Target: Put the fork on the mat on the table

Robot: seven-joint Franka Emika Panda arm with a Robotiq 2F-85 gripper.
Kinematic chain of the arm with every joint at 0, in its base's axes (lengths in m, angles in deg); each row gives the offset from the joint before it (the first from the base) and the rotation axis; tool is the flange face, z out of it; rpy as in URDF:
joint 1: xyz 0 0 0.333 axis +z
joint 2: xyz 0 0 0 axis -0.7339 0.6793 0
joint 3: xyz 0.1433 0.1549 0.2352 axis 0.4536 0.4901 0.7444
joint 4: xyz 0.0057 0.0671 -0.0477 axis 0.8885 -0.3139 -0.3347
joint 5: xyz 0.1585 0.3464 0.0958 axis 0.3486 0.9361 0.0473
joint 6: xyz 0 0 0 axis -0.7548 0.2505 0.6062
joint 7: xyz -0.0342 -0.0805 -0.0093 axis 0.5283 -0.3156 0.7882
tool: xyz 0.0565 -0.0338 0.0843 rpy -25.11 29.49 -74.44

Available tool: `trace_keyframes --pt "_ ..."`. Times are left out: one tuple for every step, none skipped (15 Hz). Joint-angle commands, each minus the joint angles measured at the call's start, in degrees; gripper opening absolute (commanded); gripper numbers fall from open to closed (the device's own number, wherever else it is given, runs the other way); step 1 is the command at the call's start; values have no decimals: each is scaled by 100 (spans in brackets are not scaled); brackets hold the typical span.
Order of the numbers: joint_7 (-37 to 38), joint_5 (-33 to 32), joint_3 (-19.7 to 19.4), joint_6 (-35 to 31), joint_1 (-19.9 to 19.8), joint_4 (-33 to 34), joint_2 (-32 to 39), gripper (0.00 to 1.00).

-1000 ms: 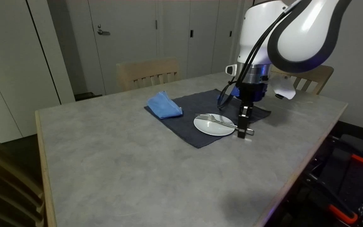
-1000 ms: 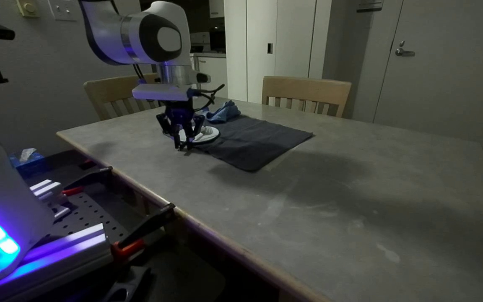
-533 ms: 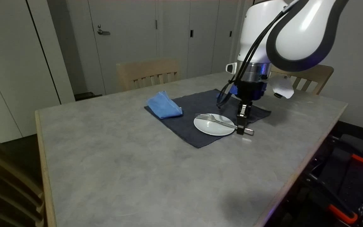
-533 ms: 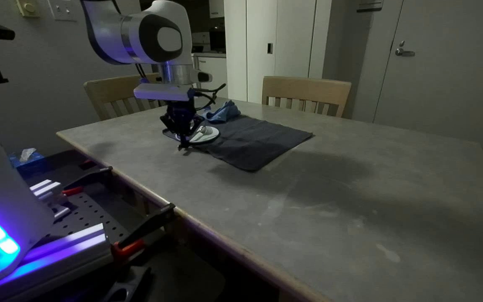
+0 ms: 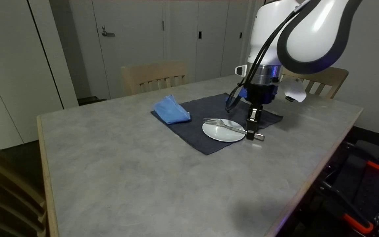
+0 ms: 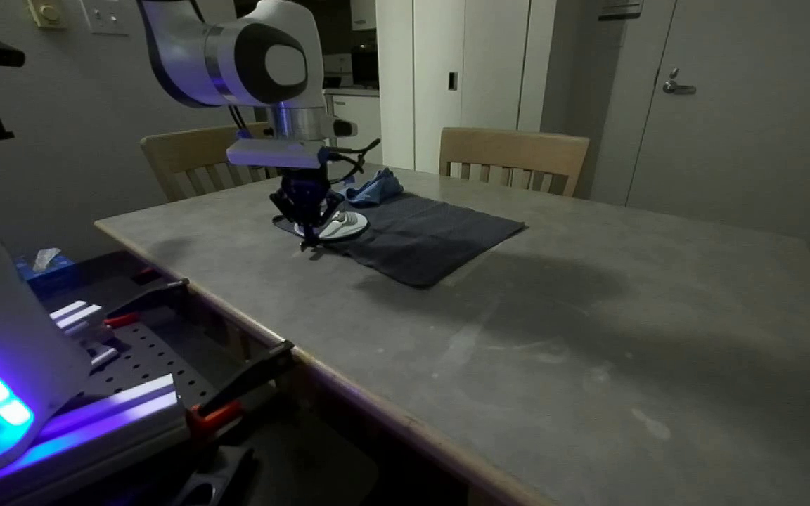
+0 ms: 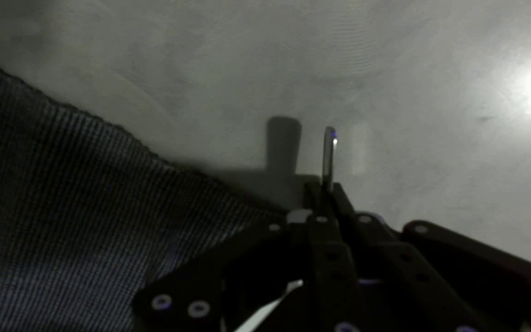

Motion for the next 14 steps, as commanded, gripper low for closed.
trace_keyframes --pt "-733 459 430 28 -541 -17 -72 1" --pt "-981 656 582 -3 -719 -39 -73 1" --pt "-1376 958 834 -22 -1002 -44 -71 1" --pt "-1730 1228 1060 -14 -1250 -55 -77 1" --pt "-2149 1542 1335 11 -1543 -22 -60 1" --pt "-2527 1825 1573 46 -1810 4 -51 1" --pt "-2876 2095 1794 106 -2056 23 -61 1" --pt "-3194 2346 1950 151 -2249 39 -71 1" --pt "-3520 2611 2099 180 -2429 34 -100 1" --pt "-3782 2848 2199 206 -2564 9 -162 1" --pt "-4034 3083 2277 220 -2673 -10 -212 1" --pt "-4271 3308 2327 237 -2757 -24 -261 1" --pt "-4512 3569 2364 272 -2838 -43 -342 1" --pt "-4661 3697 2551 278 -3091 -76 -395 1"
